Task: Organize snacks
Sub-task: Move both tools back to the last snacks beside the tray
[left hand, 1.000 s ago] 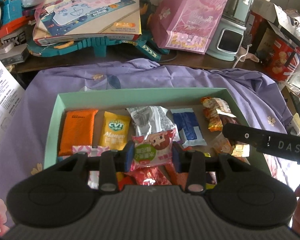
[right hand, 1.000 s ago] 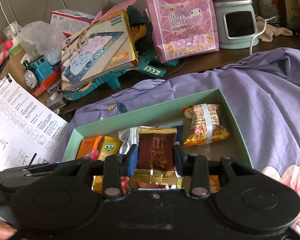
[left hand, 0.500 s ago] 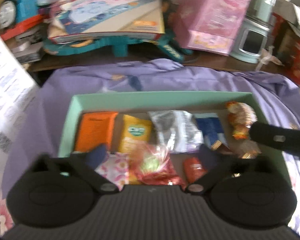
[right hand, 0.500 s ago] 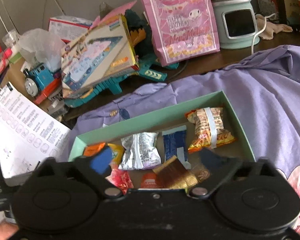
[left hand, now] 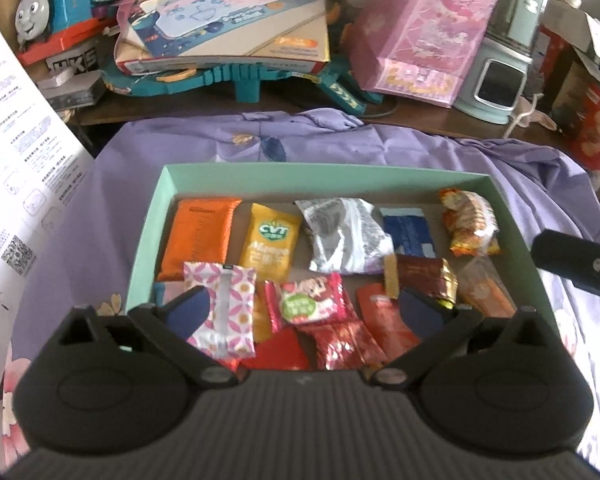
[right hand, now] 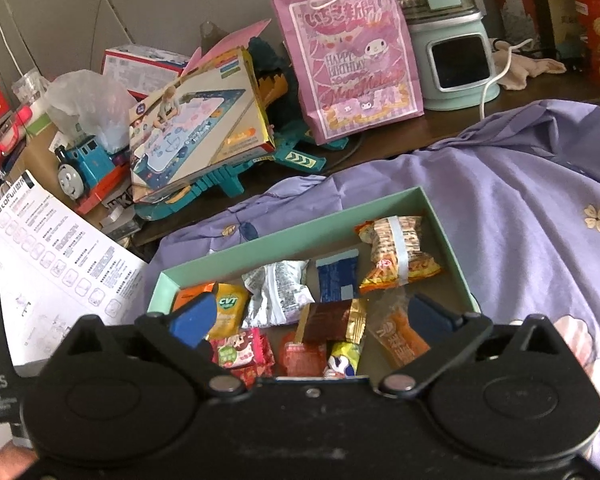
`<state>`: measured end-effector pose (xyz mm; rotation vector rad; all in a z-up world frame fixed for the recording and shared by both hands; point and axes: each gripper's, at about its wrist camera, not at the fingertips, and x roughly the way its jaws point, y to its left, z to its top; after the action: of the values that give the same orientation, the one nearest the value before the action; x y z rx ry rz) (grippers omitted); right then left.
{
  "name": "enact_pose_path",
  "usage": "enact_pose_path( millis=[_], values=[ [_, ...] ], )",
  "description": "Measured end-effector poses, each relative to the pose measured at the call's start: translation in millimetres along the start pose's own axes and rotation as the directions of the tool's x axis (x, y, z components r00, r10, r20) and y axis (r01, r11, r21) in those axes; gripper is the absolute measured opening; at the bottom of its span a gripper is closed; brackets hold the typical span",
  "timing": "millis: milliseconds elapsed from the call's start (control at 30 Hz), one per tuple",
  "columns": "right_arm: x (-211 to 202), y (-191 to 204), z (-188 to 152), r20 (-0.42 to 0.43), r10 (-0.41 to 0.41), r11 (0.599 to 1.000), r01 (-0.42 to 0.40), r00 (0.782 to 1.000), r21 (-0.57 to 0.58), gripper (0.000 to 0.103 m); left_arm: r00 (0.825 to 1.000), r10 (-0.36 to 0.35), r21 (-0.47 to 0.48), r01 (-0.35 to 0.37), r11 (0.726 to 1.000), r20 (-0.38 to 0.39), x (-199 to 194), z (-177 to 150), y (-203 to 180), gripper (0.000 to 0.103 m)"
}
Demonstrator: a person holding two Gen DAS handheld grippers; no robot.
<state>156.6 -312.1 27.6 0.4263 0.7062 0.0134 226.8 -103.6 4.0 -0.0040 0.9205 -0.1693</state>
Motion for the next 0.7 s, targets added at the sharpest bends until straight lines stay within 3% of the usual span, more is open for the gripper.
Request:
enact_pose_path(
  millis=[400,700],
  values=[
    [-55.0,6.3,-13.8,0.049,0.005,1.000,-0.004,0.999,-0.016,0.103,0.998,-0.035,0.019,0.034,0.999,0.051,-57.8,-17.8,-12.5,0.103],
    [-94.9,-9.9,-33.8,0.063,-0.021,1.000,0.021,0.998,0.006,0.103,0.997,-0.052,0.028,0.051,0.998,0.054,-85.2,-40.6,-18.3,0.103]
  ],
)
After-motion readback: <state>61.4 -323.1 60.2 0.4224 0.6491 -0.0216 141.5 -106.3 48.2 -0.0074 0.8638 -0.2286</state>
